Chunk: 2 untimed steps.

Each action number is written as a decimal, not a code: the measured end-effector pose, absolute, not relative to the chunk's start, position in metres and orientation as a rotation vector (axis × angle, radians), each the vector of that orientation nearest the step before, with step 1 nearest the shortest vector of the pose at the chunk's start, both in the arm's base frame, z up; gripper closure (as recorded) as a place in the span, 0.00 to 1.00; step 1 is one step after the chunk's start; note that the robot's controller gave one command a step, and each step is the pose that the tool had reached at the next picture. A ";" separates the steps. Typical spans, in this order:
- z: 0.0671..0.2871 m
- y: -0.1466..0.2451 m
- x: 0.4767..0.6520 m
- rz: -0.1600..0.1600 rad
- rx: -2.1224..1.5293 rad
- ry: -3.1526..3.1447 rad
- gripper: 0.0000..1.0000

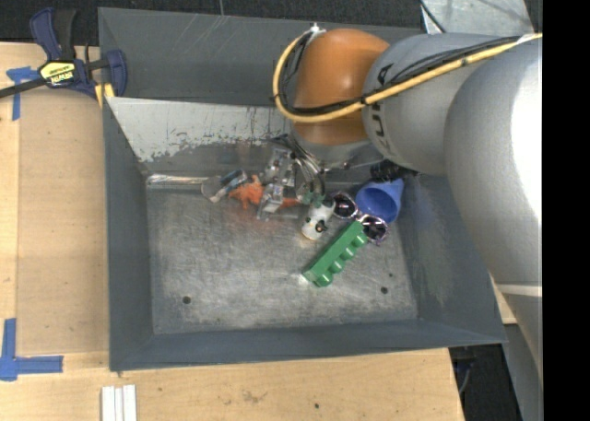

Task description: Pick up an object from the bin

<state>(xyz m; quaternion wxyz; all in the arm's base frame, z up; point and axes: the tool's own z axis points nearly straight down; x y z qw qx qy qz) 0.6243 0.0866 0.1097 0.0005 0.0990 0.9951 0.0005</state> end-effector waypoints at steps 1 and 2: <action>0.120 0.086 0.625 0.002 0.311 3.124 1.00; 0.129 0.086 0.625 0.002 0.310 3.123 1.00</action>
Offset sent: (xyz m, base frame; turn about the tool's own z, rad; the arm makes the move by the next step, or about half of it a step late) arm -0.0001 0.0001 0.0060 0.0000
